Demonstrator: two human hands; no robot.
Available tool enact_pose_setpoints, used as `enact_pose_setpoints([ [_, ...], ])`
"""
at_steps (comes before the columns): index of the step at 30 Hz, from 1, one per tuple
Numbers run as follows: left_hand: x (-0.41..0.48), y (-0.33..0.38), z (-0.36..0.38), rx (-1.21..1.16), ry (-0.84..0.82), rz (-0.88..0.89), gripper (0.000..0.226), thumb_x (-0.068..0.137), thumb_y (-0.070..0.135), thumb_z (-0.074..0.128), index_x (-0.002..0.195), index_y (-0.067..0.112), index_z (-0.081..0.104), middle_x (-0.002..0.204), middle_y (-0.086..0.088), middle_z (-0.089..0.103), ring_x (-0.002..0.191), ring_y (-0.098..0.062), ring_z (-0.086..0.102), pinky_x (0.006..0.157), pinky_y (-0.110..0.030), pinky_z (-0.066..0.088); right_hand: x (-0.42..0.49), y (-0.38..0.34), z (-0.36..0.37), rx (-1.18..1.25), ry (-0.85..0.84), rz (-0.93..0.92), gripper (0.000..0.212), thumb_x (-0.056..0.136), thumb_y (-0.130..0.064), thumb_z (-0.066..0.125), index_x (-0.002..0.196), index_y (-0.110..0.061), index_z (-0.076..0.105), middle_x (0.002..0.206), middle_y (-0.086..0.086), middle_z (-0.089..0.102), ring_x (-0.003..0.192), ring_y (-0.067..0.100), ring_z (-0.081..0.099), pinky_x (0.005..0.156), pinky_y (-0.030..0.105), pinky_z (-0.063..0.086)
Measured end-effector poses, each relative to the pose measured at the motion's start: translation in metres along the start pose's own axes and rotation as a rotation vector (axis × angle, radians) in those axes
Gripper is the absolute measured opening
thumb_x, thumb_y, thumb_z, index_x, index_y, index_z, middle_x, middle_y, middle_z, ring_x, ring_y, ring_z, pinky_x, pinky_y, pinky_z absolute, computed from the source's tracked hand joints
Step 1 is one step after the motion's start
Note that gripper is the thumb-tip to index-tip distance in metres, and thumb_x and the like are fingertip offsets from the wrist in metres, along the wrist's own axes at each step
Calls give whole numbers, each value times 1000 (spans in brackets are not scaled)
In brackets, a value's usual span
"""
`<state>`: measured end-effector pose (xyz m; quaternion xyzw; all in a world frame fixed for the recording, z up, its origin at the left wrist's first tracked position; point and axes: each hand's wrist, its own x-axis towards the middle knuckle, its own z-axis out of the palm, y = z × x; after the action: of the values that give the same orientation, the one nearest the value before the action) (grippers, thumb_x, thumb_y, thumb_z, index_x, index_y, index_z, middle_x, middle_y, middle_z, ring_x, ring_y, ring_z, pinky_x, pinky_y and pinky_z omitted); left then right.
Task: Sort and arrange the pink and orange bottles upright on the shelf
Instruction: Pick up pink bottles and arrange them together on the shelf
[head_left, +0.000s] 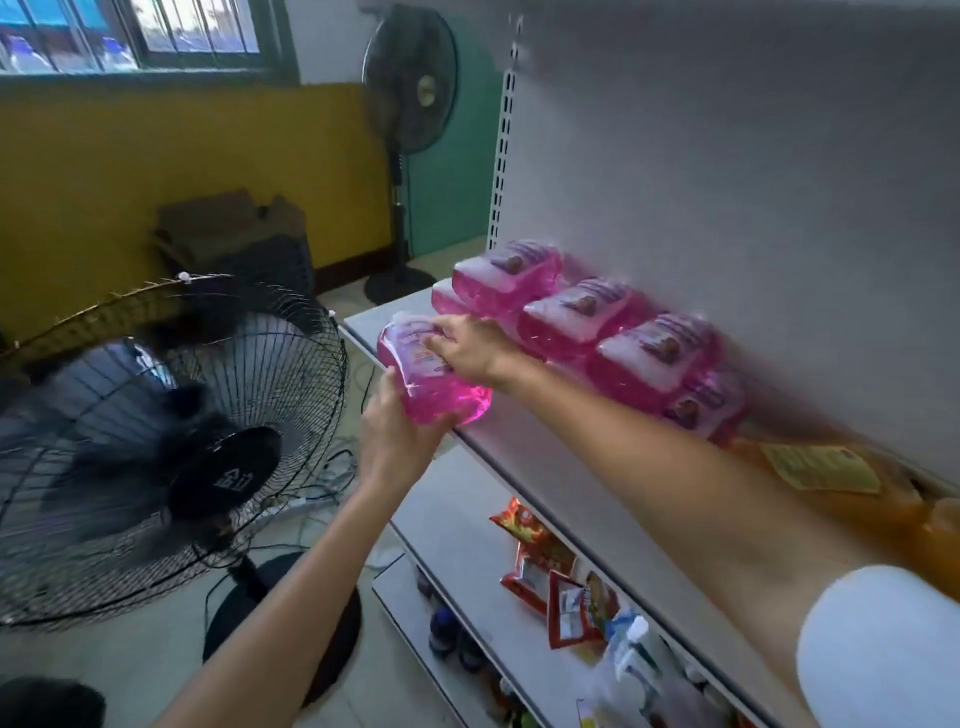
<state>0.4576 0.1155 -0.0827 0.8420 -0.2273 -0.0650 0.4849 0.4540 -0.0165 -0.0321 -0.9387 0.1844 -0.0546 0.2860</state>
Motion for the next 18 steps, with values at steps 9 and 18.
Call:
enact_pose_setpoints([
  [9, 29, 23, 3, 464, 99, 116, 111, 62, 63, 70, 142, 4, 20, 141, -22, 26, 128, -34, 23, 105, -39, 22, 1, -12, -3, -72, 281, -215, 38, 92, -10, 49, 130, -7, 52, 128, 15, 56, 117, 28, 51, 99, 37, 41],
  [18, -2, 116, 57, 141, -91, 792, 51, 74, 40, 42, 109, 10, 63, 123, -11, 57, 111, -32, 46, 93, -32, 33, -88, 56, -104, 106, 701, 23, 48, 84, 0, 56, 131, -8, 53, 125, 13, 61, 107, 23, 61, 92, 25, 45],
])
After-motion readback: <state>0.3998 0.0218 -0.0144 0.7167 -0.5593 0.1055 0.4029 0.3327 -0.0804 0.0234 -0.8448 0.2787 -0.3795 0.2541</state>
